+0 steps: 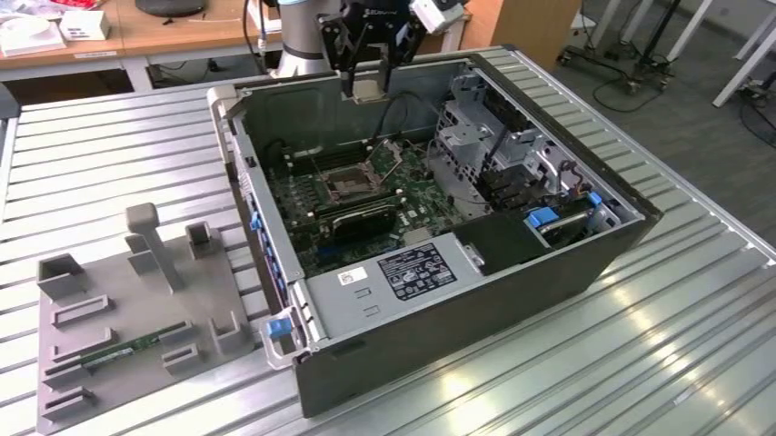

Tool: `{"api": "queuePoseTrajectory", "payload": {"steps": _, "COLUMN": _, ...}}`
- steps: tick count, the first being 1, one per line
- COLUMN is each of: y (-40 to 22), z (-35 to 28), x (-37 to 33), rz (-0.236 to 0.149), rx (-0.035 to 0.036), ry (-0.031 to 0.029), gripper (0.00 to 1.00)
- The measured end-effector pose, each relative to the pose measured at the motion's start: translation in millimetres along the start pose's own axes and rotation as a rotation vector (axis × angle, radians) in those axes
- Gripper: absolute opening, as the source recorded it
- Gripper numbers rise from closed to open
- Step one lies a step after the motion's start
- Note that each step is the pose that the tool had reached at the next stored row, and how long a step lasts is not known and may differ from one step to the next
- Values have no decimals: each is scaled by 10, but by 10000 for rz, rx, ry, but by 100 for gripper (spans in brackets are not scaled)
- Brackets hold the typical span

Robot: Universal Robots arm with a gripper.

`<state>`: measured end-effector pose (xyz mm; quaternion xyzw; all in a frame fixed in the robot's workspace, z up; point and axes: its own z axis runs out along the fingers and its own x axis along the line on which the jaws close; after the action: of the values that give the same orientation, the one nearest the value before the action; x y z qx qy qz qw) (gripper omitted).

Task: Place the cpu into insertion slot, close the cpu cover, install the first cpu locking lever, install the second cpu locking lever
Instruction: 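Place the cpu into insertion slot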

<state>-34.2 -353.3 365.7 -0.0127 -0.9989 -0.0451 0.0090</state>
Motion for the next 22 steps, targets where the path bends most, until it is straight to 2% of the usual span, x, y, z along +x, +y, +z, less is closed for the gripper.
{"api": "queuePoseTrajectory", "payload": {"steps": 3, "y": -1, "z": 16, "x": 0, "rz": 0, "rx": -6, "ry": -3, "gripper": 54}}
{"api": "queuePoseTrajectory", "payload": {"steps": 13, "y": -18, "z": 195, "x": 3, "rz": -5, "rx": -2, "ry": -1, "gripper": 54}}
{"api": "queuePoseTrajectory", "payload": {"steps": 22, "y": -32, "z": 352, "x": 20, "rz": -167, "rx": 1, "ry": 13, "gripper": 54}}
